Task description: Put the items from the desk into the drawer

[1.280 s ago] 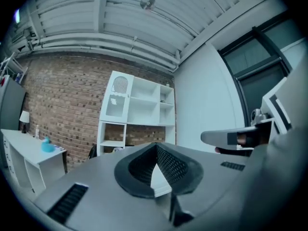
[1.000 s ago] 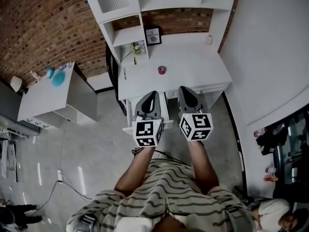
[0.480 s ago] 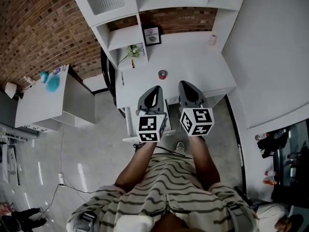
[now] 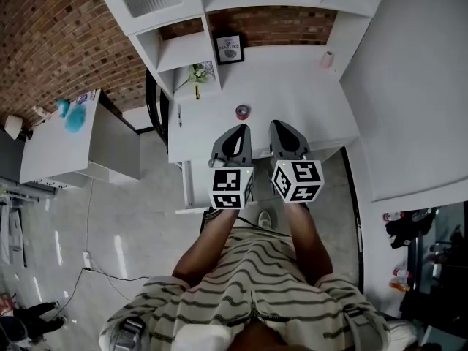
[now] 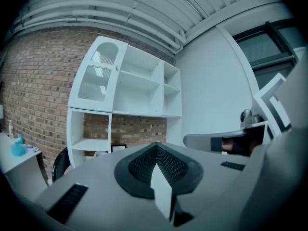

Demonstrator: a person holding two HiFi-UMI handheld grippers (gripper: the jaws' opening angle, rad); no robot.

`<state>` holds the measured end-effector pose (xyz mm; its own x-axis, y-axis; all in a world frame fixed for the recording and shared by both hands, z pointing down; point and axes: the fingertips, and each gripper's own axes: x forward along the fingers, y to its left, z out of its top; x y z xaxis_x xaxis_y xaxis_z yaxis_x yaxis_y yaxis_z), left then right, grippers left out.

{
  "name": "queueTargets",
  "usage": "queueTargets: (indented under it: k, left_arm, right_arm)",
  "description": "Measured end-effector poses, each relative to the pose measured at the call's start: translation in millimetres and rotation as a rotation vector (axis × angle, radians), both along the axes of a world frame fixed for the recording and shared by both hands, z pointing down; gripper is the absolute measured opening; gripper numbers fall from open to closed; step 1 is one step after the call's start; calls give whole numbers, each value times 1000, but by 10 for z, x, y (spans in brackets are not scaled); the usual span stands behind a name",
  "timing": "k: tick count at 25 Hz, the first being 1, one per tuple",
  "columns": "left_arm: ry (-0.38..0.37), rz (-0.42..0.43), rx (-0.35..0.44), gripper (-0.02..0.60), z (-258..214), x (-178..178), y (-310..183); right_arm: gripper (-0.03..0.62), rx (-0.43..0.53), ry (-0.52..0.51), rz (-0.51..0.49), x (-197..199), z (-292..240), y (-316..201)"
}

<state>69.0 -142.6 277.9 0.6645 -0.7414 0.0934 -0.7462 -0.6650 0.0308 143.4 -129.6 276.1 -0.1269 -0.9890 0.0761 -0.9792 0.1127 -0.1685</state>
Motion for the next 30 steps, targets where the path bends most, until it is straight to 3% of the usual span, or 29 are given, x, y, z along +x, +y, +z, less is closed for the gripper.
queueTargets:
  k: [15, 30]
  left_arm:
    - [-117, -26, -74, 3, 491, 326, -623]
    - [-288, 24, -140, 3, 1019, 587, -1076]
  right_arm:
    - [12, -98, -40, -57, 249, 511, -605]
    - [12, -205, -86, -75, 468, 999, -796]
